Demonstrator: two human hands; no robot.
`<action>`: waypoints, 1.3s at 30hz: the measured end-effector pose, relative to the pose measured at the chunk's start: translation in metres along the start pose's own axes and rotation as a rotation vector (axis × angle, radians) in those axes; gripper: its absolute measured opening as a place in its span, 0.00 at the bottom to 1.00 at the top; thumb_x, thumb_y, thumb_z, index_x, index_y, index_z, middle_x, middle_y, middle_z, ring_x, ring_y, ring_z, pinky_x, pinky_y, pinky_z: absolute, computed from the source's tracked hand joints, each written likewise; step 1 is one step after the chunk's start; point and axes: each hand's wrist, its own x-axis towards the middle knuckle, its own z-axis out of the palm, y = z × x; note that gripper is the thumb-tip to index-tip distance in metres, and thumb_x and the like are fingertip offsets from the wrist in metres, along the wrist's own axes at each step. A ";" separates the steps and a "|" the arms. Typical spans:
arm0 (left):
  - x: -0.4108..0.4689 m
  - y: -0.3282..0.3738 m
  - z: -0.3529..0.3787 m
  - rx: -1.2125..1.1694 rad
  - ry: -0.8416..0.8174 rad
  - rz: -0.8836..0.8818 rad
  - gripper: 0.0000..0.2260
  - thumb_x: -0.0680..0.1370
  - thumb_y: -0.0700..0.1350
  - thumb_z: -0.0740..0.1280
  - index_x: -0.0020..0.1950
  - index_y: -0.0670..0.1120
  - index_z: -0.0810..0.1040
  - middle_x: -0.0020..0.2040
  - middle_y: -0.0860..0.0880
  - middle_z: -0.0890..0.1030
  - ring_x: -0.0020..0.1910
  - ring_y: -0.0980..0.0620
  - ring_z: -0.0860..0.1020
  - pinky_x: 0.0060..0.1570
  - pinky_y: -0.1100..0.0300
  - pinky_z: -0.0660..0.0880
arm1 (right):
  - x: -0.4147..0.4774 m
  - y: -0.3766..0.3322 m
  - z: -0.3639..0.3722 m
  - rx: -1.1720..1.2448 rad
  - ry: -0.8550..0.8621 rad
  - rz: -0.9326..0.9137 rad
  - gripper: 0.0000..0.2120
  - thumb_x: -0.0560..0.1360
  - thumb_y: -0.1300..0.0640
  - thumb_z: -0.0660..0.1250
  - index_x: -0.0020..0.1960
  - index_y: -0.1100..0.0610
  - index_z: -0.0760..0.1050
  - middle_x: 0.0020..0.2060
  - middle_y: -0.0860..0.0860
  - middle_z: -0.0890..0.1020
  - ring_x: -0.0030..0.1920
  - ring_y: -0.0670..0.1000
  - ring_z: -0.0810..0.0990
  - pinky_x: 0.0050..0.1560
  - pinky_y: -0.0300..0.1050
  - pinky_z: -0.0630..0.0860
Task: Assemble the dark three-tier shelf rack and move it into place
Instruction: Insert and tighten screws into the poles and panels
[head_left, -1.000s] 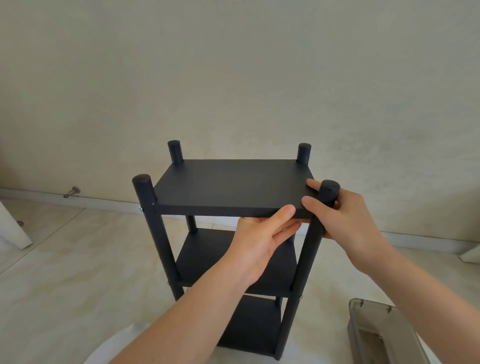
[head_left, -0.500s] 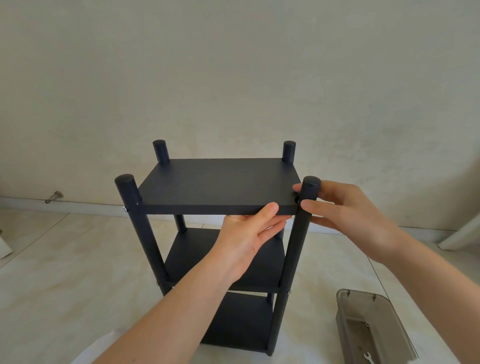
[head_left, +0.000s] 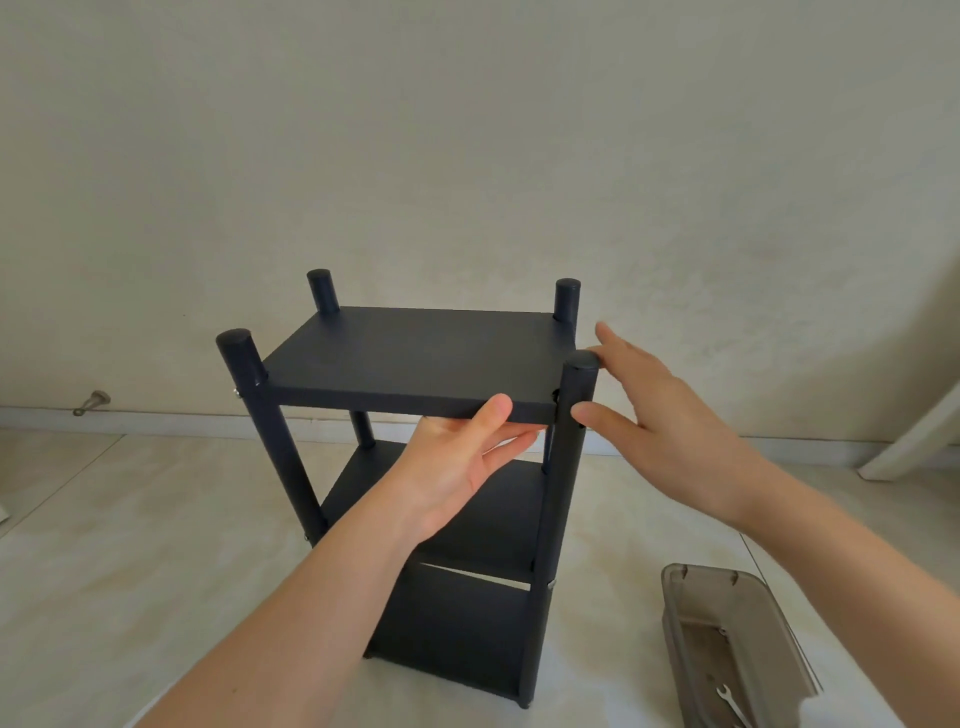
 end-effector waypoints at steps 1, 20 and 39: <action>0.001 0.001 -0.003 0.020 0.002 -0.012 0.11 0.75 0.47 0.69 0.54 0.46 0.84 0.57 0.46 0.85 0.59 0.46 0.83 0.52 0.61 0.80 | 0.000 -0.003 0.002 -0.042 0.004 0.016 0.22 0.81 0.49 0.60 0.74 0.47 0.62 0.78 0.40 0.55 0.78 0.43 0.49 0.74 0.42 0.57; -0.012 0.014 -0.030 -0.098 0.141 -0.112 0.24 0.75 0.58 0.63 0.69 0.50 0.75 0.64 0.46 0.82 0.63 0.47 0.81 0.56 0.55 0.81 | 0.026 0.030 0.022 0.544 0.189 0.342 0.28 0.79 0.57 0.67 0.75 0.49 0.60 0.63 0.47 0.73 0.62 0.48 0.74 0.56 0.42 0.71; -0.008 0.026 -0.043 -0.108 0.513 -0.023 0.14 0.85 0.51 0.60 0.46 0.48 0.81 0.38 0.51 0.84 0.35 0.54 0.83 0.31 0.60 0.80 | 0.017 0.012 0.038 0.478 0.174 0.190 0.18 0.77 0.50 0.69 0.59 0.39 0.63 0.45 0.38 0.78 0.43 0.30 0.77 0.35 0.24 0.72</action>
